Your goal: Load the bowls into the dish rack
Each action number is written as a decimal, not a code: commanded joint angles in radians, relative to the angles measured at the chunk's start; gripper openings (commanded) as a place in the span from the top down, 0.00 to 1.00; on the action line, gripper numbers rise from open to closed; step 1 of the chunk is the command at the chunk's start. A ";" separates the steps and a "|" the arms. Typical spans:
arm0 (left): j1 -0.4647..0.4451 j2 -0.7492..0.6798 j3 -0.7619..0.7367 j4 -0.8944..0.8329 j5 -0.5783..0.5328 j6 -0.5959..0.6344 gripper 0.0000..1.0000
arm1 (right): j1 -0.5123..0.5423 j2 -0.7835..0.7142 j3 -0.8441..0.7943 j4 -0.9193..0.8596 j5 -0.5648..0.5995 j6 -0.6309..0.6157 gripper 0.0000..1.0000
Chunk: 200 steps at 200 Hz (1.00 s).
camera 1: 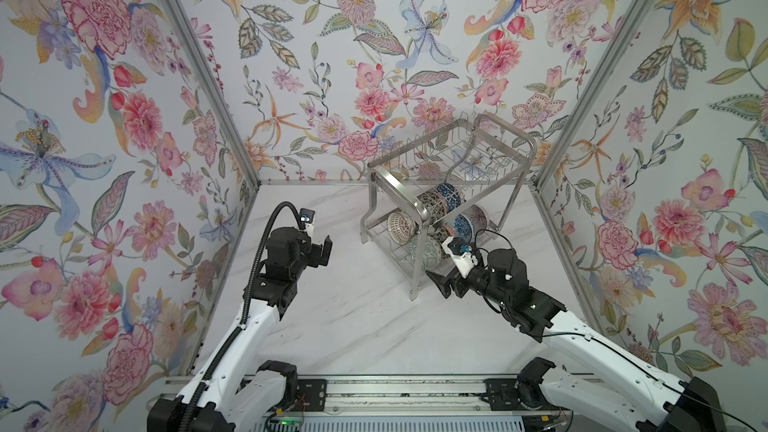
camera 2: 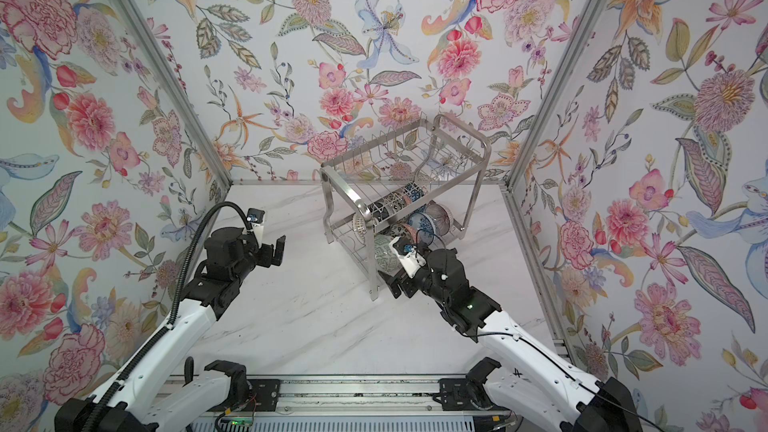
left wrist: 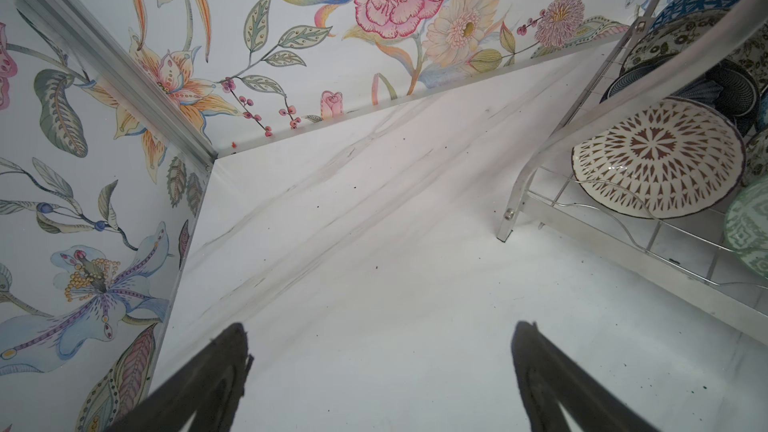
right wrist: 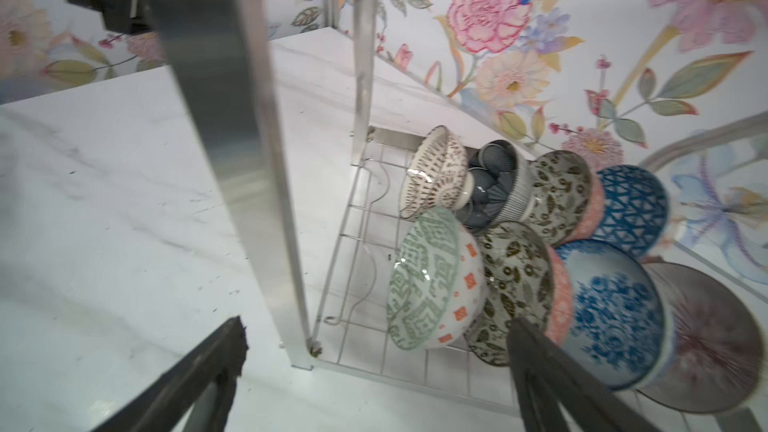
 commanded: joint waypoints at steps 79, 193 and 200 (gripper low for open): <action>0.005 -0.035 -0.019 -0.006 0.014 0.032 0.01 | 0.076 0.438 0.140 0.358 0.052 0.083 0.01; 0.006 -0.038 -0.022 -0.002 0.017 0.036 0.01 | 0.077 0.887 0.523 0.426 0.247 0.181 0.01; 0.007 -0.036 -0.020 -0.002 0.018 0.036 0.01 | 0.072 0.916 0.557 0.426 0.255 0.190 0.01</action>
